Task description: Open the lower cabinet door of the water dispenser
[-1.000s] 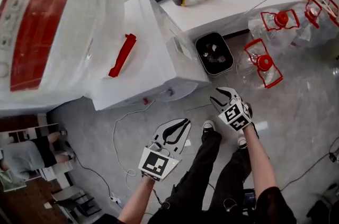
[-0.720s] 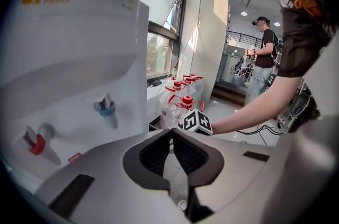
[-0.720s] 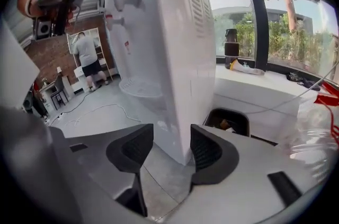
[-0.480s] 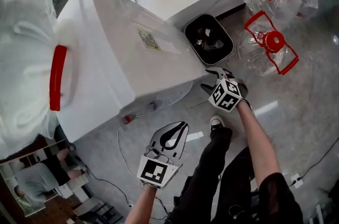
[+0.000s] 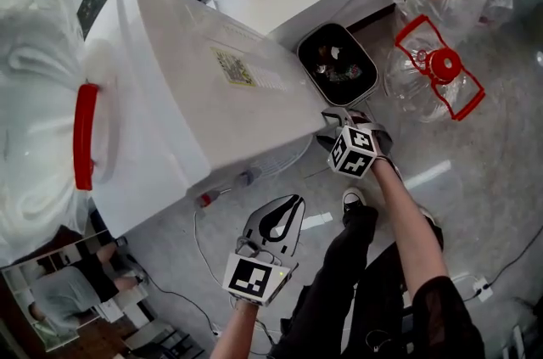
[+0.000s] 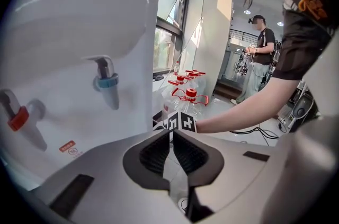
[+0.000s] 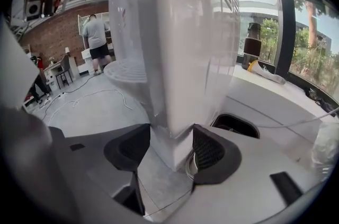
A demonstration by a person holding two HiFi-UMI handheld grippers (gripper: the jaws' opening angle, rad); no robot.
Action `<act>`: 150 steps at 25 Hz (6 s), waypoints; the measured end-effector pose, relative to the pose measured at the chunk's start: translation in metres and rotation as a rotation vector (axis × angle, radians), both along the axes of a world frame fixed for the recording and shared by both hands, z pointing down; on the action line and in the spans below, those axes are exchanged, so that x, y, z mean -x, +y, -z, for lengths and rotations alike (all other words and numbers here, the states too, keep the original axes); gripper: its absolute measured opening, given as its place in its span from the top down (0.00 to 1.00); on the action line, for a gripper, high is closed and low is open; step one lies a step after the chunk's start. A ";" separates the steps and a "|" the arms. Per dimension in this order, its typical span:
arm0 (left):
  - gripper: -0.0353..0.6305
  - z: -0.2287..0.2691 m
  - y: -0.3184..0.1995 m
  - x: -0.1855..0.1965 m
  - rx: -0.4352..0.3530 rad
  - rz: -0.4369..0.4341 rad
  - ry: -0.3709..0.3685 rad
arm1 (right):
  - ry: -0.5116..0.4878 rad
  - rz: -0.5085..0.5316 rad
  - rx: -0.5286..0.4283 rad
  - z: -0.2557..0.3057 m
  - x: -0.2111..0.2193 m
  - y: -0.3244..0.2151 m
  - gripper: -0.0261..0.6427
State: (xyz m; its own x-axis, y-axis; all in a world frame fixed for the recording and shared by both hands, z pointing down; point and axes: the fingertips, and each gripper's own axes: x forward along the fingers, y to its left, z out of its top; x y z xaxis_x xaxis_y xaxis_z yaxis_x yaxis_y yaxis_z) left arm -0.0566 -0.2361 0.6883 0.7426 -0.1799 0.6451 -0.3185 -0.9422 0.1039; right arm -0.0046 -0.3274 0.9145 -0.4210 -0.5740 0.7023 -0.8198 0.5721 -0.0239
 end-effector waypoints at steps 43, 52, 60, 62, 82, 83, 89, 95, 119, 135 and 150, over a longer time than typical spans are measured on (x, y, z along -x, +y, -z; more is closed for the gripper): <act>0.91 0.042 0.072 0.032 -0.028 0.216 -0.005 | -0.062 0.111 0.187 0.001 0.076 0.167 0.74; 0.91 0.039 0.122 0.101 -0.032 0.440 -0.066 | -0.102 0.434 0.276 -0.007 0.181 0.244 0.76; 0.91 0.042 0.143 0.199 -0.020 0.637 -0.132 | -0.155 0.573 0.278 0.008 0.269 0.258 0.75; 0.91 0.045 0.147 0.209 -0.020 0.671 -0.129 | -0.152 0.584 0.285 0.014 0.272 0.259 0.75; 0.91 0.235 0.182 0.130 -0.152 0.717 0.041 | -0.428 0.233 0.074 0.381 0.112 0.276 0.70; 0.91 0.253 0.191 0.126 -0.165 0.733 0.049 | -0.434 0.241 0.057 0.400 0.105 0.280 0.70; 0.91 0.339 0.253 0.092 -0.200 0.734 0.132 | -0.480 0.262 -0.022 0.491 0.073 0.312 0.70; 0.91 0.368 0.294 0.074 -0.190 0.760 0.163 | -0.577 0.298 -0.040 0.548 0.057 0.337 0.71; 0.91 0.382 0.449 0.173 -0.248 0.816 0.116 | -0.560 0.299 -0.172 0.606 0.125 0.464 0.93; 0.91 0.425 0.550 0.173 -0.338 0.736 0.298 | -0.397 0.331 -0.297 0.647 0.145 0.576 0.94; 0.91 0.420 0.562 0.153 -0.338 0.670 0.299 | -0.343 0.290 -0.340 0.654 0.115 0.582 0.95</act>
State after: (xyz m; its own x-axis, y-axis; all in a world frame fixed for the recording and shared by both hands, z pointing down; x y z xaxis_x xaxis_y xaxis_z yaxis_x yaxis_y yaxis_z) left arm -0.2093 0.3261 0.2678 0.5405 -0.7978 0.2672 -0.8305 -0.5567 0.0178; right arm -0.1195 0.2550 0.2609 -0.7670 -0.5708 0.2931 -0.6056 0.7949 -0.0369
